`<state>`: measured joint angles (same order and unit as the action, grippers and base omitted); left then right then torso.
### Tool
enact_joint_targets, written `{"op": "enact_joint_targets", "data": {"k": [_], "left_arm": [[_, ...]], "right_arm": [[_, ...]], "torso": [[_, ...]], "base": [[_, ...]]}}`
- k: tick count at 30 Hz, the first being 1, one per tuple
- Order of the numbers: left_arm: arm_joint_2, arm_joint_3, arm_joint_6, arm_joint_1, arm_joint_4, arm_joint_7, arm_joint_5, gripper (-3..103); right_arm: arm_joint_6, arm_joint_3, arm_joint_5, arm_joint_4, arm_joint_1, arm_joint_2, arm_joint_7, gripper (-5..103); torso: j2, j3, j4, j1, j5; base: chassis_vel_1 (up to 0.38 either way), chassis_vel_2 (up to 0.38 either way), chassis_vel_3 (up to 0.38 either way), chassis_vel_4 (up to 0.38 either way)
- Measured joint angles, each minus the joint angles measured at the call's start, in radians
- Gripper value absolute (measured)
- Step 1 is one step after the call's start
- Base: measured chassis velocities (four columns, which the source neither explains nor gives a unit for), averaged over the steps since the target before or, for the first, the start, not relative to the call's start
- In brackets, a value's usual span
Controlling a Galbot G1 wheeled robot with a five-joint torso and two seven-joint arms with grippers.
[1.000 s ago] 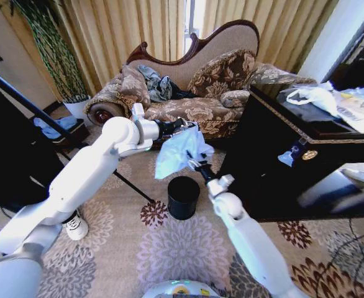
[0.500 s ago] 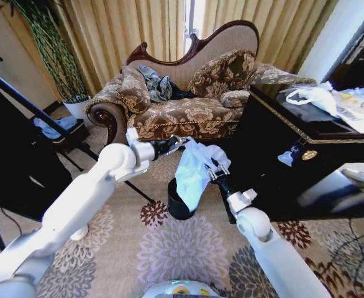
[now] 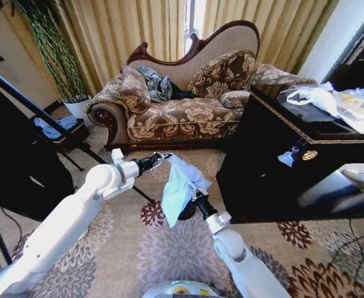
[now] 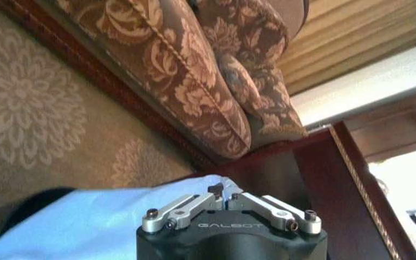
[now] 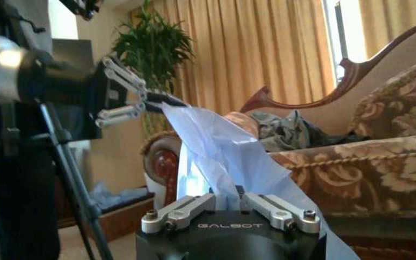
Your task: Place a garbage bag over the trash bin.
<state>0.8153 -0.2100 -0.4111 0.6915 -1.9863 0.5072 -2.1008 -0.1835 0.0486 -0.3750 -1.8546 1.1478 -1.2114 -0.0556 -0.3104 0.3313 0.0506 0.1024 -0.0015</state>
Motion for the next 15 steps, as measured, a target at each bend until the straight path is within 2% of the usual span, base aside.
{"op": "enact_joint_targets", "data": {"k": [1,2,4,7,8,11,14,15], "left_arm": [[0.005,0.007,0.0,-0.014,0.015,-0.004,0.0,0],[0.005,0.007,0.0,-0.014,0.015,-0.004,0.0,0],[0.022,0.033,0.0,-0.053,0.058,-0.013,0.001,0],[0.037,0.054,0.0,-0.085,0.093,-0.022,0.008,0],[0.048,0.07,-0.001,-0.107,0.118,-0.025,0.012,0],[0.068,0.091,-0.002,-0.147,0.155,-0.032,0.015,0],[0.089,0.125,-0.002,-0.2,0.192,-0.041,0.016,0],[0.089,0.125,-0.002,-0.2,0.192,-0.041,0.016,0]], "right_arm": [[0.013,0.003,-0.025,-0.007,-0.009,0.007,-0.01,5],[0.013,0.003,-0.025,-0.007,-0.009,0.007,-0.01,5],[0.04,0.012,-0.066,-0.017,-0.025,0.023,-0.029,16],[0.054,0.013,-0.069,-0.017,-0.04,0.03,-0.031,21],[0.058,0.01,-0.064,-0.01,-0.052,0.03,-0.029,30],[0.06,0.004,-0.056,0.009,-0.079,0.024,-0.016,25],[0.059,0.002,-0.046,0.043,-0.133,0.011,-0.002,13],[0.059,0.002,-0.046,0.043,-0.133,0.011,-0.002,13]], "torso": [[0.0,0.0,0.0,0.0,0.0],[0.0,0.0,0.0,0.0,0.0],[0.0,0.0,0.0003,0.0,-0.0003],[0.0,0.0,0.0003,0.0,-0.0001],[0.0,0.0,0.0003,0.0,-0.0003],[0.0,0.0,0.0002,0.0,-0.0001],[0.0,0.0,0.0001,0.0,0.0],[0.0,0.0,0.0001,0.0,0.0]], "base": [[0.0,0.0,0.0,0.0],[0.0,0.0,0.0,0.0],[0.0,0.0,0.0,0.0],[0.0,0.0,0.0,0.0],[0.0,0.0,0.0,0.0],[0.0,0.0,0.0,0.0],[0.0,0.0,0.0,0.0],[0.0,0.0,0.0,0.0]]}}
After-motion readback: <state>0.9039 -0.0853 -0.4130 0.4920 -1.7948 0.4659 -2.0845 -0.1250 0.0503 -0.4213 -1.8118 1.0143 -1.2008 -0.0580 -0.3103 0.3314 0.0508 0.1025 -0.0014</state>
